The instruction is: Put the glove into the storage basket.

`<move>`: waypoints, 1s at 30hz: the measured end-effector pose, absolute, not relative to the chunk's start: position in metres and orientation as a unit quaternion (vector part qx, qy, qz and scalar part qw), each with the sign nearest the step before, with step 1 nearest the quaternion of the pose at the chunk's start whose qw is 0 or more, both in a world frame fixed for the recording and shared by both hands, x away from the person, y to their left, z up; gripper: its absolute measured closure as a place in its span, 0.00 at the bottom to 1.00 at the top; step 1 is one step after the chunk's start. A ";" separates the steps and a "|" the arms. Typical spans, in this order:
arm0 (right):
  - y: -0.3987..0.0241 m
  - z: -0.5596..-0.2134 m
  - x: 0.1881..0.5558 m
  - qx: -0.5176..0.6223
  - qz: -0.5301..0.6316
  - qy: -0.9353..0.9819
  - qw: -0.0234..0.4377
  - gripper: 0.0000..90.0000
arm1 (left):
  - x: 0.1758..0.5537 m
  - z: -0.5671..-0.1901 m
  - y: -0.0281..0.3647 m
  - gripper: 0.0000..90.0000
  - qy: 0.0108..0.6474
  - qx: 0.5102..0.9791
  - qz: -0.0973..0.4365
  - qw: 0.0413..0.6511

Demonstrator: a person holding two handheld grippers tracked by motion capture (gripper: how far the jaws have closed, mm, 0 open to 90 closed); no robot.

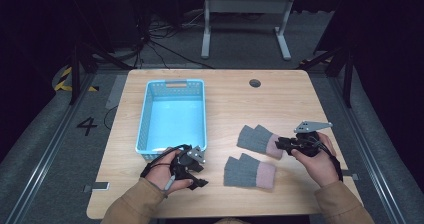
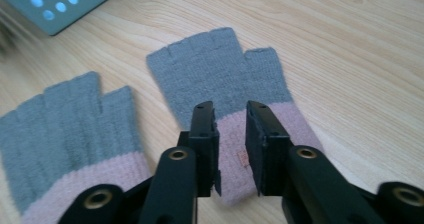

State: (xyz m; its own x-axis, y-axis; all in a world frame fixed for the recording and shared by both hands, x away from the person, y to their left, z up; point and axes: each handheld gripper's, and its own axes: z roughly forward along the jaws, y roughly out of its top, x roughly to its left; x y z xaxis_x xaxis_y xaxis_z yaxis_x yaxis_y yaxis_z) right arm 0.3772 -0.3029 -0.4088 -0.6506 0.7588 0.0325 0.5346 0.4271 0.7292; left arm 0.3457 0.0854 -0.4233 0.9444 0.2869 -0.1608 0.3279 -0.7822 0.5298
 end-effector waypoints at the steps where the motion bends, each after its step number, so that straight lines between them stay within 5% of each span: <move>1: -0.302 -0.410 0.378 0.388 0.370 0.830 0.153 0.75 | 0.345 -0.424 0.086 0.53 0.163 0.943 -0.034 0.287; 8: -0.293 -0.419 0.391 0.389 0.370 0.828 0.161 0.54 | 0.339 -0.424 0.096 0.53 0.180 0.941 -0.029 0.287; 30: -0.273 -0.442 0.421 0.387 0.302 0.857 0.159 0.53 | 0.326 -0.428 0.118 0.52 0.219 0.931 -0.022 0.290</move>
